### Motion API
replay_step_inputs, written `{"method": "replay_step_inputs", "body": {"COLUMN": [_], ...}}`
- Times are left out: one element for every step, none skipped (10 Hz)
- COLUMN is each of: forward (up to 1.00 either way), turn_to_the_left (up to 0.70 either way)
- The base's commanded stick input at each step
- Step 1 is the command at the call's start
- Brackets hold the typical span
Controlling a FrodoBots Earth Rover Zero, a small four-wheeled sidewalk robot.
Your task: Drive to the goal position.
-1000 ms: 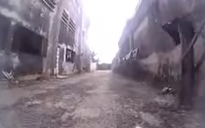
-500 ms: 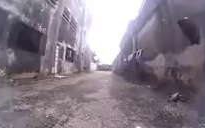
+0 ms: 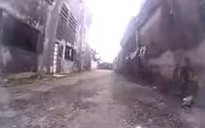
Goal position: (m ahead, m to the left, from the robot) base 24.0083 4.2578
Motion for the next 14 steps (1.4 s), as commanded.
{"method": "replay_step_inputs", "body": {"forward": [0.70,0.70,0.70,0.70,0.70,0.70,0.70,0.70,0.70,0.70,0.70,0.70,0.70,0.70], "turn_to_the_left": [-0.30,-0.12,-0.03,0.00,0.00,0.00,0.00,0.00,0.00,0.00,0.00,0.00,0.00,0.00]}}
